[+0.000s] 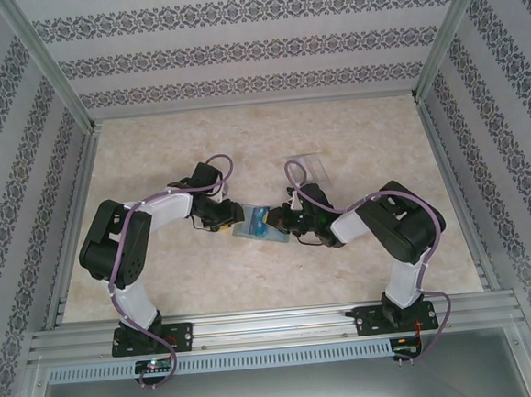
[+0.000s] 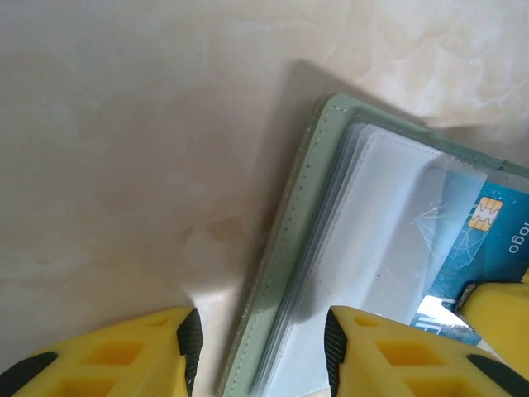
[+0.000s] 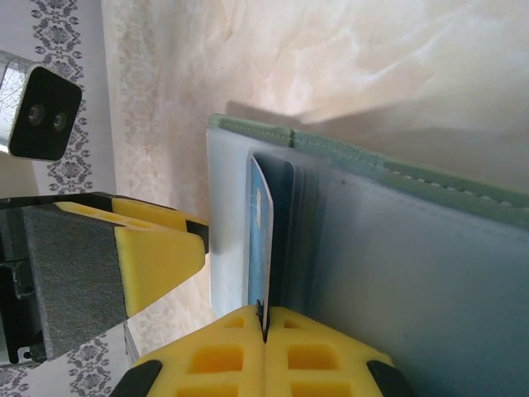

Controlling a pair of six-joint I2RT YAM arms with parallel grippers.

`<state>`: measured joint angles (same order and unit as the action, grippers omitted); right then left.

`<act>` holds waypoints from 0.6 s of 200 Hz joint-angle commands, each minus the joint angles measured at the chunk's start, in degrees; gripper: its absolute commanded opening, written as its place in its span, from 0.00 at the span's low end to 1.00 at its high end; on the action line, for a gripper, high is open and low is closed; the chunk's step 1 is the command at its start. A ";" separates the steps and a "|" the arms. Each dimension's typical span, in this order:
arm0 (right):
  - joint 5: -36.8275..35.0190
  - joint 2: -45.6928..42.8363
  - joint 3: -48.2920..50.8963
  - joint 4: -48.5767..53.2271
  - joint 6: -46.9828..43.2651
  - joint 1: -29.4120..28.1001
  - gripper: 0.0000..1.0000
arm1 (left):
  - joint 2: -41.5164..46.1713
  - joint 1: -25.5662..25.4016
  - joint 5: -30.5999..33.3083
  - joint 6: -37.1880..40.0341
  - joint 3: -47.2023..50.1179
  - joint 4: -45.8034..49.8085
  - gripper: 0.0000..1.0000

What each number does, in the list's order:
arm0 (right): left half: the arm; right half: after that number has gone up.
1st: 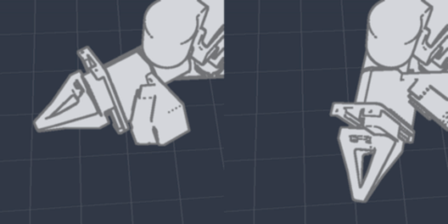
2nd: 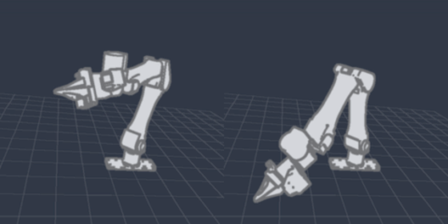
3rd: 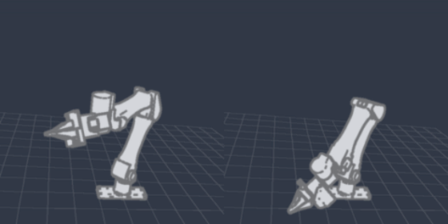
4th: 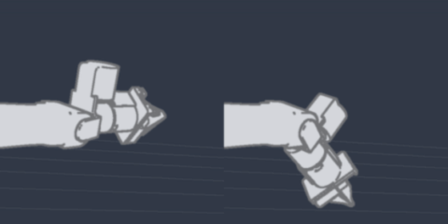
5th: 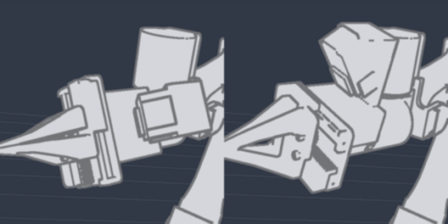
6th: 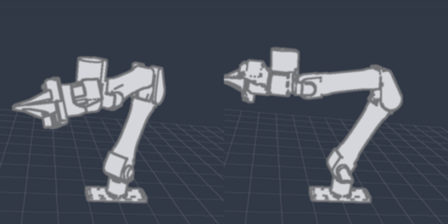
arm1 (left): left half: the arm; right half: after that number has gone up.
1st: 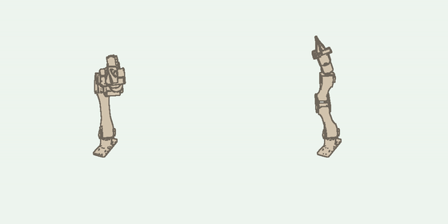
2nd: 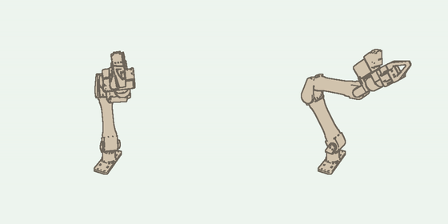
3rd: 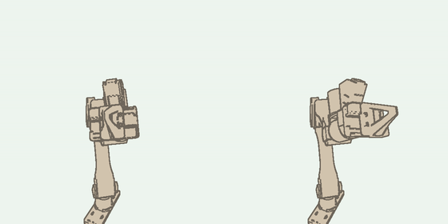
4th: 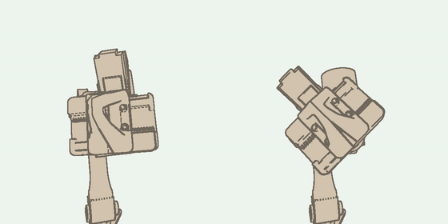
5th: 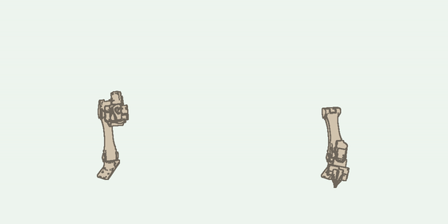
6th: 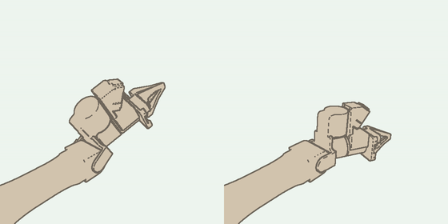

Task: Put the credit cards into the card holder
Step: Insert the credit card into the card slot.

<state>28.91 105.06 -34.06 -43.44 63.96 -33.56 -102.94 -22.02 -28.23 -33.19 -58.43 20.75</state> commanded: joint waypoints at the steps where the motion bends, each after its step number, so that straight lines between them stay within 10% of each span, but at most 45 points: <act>1: -1.48 2.04 -0.95 -0.82 0.63 -0.71 0.00 | -3.27 -1.63 -3.11 -0.16 0.25 -3.04 0.45; 120: -5.60 0.60 -1.40 4.50 0.83 -1.41 0.29 | -3.45 -1.61 -3.01 -0.87 0.60 -2.91 0.40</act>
<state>26.74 106.59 -36.69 -42.96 65.25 -34.68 -103.15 -22.02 -28.18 -33.43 -58.43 20.73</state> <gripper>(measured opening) 0.271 0.402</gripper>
